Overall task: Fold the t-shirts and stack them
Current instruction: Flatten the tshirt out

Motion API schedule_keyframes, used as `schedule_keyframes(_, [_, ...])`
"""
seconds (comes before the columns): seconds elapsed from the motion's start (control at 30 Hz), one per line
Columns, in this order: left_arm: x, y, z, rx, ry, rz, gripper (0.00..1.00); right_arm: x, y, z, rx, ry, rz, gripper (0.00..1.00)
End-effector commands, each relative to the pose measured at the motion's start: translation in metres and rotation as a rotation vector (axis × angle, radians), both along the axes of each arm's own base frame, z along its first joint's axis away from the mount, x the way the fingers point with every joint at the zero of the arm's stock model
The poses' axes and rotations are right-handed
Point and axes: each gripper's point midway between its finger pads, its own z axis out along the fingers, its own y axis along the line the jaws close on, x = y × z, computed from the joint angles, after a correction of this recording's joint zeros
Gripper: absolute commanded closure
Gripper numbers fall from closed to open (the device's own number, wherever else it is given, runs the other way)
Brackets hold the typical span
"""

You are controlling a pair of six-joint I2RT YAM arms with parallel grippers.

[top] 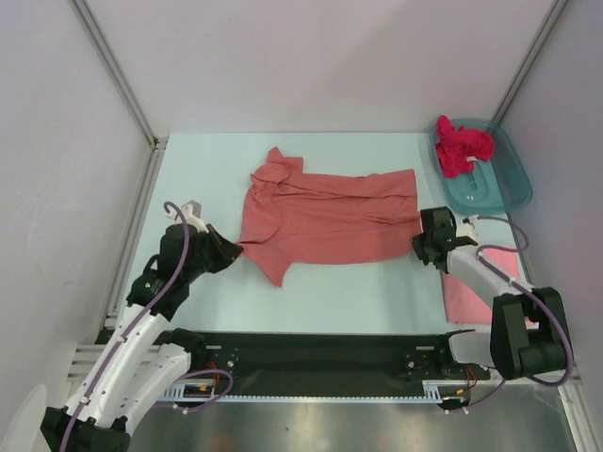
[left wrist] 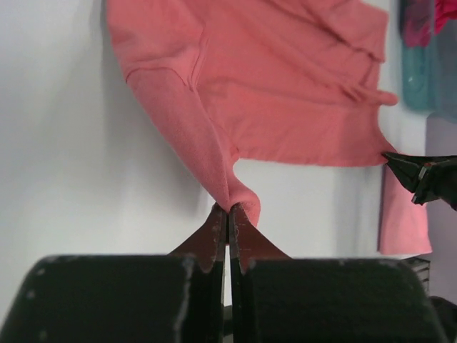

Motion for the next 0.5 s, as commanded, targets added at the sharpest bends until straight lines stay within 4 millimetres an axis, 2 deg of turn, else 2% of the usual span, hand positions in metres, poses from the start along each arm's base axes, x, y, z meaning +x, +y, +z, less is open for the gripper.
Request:
schedule_keyframes(0.0, [0.029,0.003,0.076,-0.053,-0.206,0.049,1.00,0.032,-0.008,0.078,-0.154,-0.168,0.109,1.00])
schedule_keyframes(0.03, [0.037,0.002,0.083,-0.058,-0.209,0.050,1.00,0.045,-0.009,0.110,-0.200,-0.220,0.149,1.00])
schedule_keyframes(0.07, [0.045,0.001,0.114,-0.087,-0.278,0.049,1.00,0.049,-0.010,0.125,-0.223,-0.244,0.166,1.00])
schedule_keyframes(0.1, [0.050,0.000,0.127,-0.103,-0.296,0.052,1.00,0.054,-0.010,0.142,-0.243,-0.267,0.185,1.00])
schedule_keyframes(0.13, [0.056,-0.001,0.138,-0.121,-0.304,0.047,1.00,0.064,-0.009,0.175,-0.283,-0.324,0.224,1.00])
schedule_keyframes(0.17, [0.065,-0.004,0.165,-0.170,-0.335,0.030,1.00,0.069,-0.006,0.193,-0.290,-0.355,0.245,1.00])
schedule_keyframes(0.2, [0.069,-0.005,0.180,-0.202,-0.352,0.028,1.00,0.073,-0.006,0.209,-0.308,-0.380,0.271,1.00])
schedule_keyframes(0.23, [0.071,-0.007,0.195,-0.240,-0.370,0.014,1.00,0.081,-0.004,0.248,-0.320,-0.455,0.279,1.00])
schedule_keyframes(0.27, [0.079,-0.003,0.227,-0.304,-0.427,0.028,1.00,0.083,-0.002,0.266,-0.344,-0.485,0.319,1.00])
schedule_keyframes(0.33, [0.077,-0.009,0.261,-0.384,-0.468,-0.029,1.00,0.087,-0.004,0.302,-0.362,-0.546,0.334,1.00])
schedule_keyframes(0.37, [0.081,-0.002,0.292,-0.430,-0.517,-0.019,1.00,0.086,-0.003,0.338,-0.383,-0.617,0.361,1.00])
schedule_keyframes(0.43, [0.076,-0.003,0.330,-0.473,-0.589,-0.076,1.00,0.082,-0.010,0.376,-0.411,-0.693,0.357,1.00])
schedule_keyframes(0.47, [0.067,0.003,0.364,-0.498,-0.664,-0.082,1.00,0.076,-0.012,0.406,-0.428,-0.760,0.349,1.00])
